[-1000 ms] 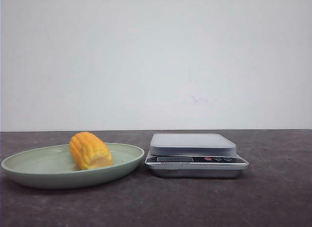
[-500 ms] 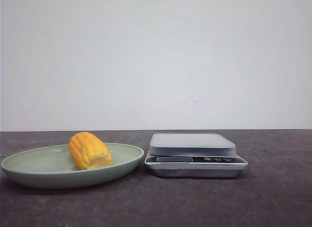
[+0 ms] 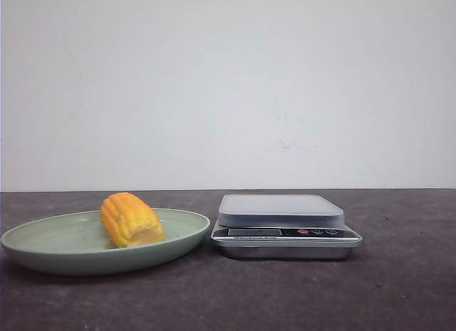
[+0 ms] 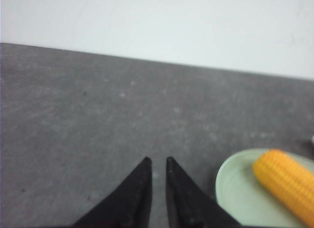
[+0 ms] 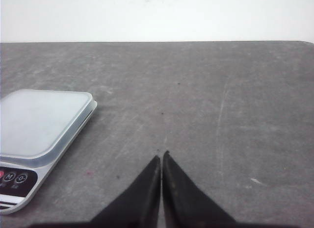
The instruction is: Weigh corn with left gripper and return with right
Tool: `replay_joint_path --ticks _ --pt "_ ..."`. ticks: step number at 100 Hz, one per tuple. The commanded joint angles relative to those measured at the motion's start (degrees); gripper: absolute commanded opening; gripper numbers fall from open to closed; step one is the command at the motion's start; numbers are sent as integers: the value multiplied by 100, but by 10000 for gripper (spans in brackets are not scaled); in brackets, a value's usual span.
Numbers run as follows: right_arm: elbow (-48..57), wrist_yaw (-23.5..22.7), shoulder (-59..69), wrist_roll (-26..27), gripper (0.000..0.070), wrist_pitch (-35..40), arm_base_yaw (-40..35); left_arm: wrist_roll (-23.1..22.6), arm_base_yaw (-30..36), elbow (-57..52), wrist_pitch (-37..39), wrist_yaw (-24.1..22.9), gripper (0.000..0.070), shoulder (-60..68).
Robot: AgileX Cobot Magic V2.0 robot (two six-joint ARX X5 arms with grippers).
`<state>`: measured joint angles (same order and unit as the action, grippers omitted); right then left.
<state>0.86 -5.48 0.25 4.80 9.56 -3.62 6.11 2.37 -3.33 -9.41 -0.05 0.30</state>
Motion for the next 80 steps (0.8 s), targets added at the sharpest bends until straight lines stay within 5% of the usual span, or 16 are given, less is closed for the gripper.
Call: replay_joint_path --ticks 1,18,49,80 --pt "-9 -15 -4 17 0 -50 11 -269 -35 66 -55 7 16 -11" --pt "-9 -15 -4 17 0 -50 11 -85 -72 258 -127 17 16 -13" --pt "-9 -15 -4 17 0 -52 11 -723 -275 258 -149 26 16 -13" --pt "-9 -15 -4 17 0 -52 11 -654 -352 256 -136 26 16 -11"
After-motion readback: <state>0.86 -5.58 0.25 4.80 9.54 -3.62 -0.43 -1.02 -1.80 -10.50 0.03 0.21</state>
